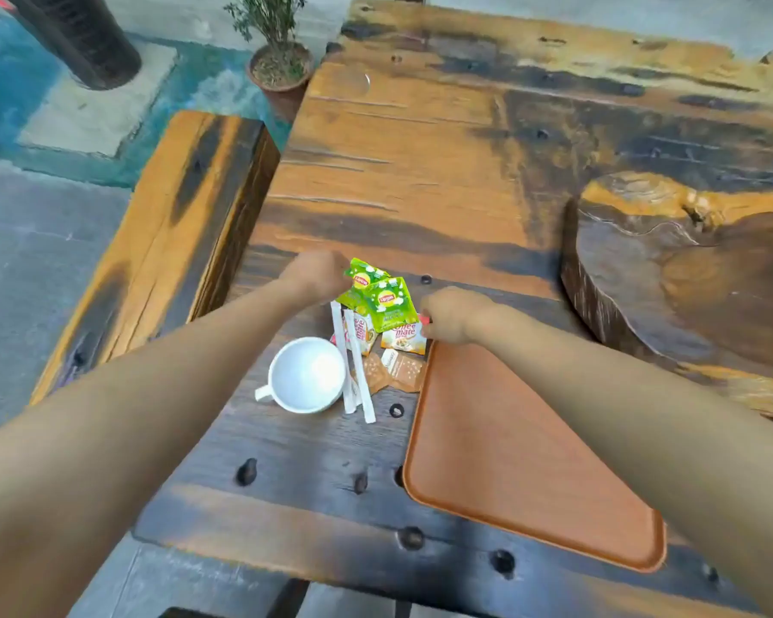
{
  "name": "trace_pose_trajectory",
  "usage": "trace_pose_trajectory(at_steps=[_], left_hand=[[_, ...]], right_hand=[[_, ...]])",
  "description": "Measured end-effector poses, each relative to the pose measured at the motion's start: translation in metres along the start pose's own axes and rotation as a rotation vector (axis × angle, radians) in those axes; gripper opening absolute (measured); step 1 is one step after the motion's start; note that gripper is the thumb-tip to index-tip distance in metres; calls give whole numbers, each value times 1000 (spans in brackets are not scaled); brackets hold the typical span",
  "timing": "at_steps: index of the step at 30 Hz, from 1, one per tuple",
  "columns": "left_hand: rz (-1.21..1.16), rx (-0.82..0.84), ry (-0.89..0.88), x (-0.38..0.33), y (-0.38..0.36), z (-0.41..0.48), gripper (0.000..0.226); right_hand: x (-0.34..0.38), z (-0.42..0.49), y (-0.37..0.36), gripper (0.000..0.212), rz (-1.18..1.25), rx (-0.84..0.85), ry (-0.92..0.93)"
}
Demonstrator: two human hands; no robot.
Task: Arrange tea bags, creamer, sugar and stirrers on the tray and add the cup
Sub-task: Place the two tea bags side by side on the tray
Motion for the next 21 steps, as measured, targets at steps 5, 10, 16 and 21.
trace_pose_trajectory(at_steps=[5, 10, 16, 21], left_hand=[[-110, -76, 68, 18, -27, 31, 32], [-236, -97, 121, 25, -44, 55, 44], [-428, -100, 164, 22, -53, 69, 44], [-693, 9, 180, 20, -50, 68, 9]], right_hand=[[12, 41, -10, 40, 91, -249, -36], [14, 69, -23, 48, 160, -396, 25], [5, 88, -31, 52, 269, -482, 18], [1, 95, -38, 53, 399, -589, 16]])
Point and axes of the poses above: each hand's wrist, its own z-axis towards the middle knuckle, its own y-axis out of the back of the hand, x = y × z, the point moved 1 cm from there along z, towards the middle knuckle, and after that the axes turned 1 degree about x, right-handed, at the moved point
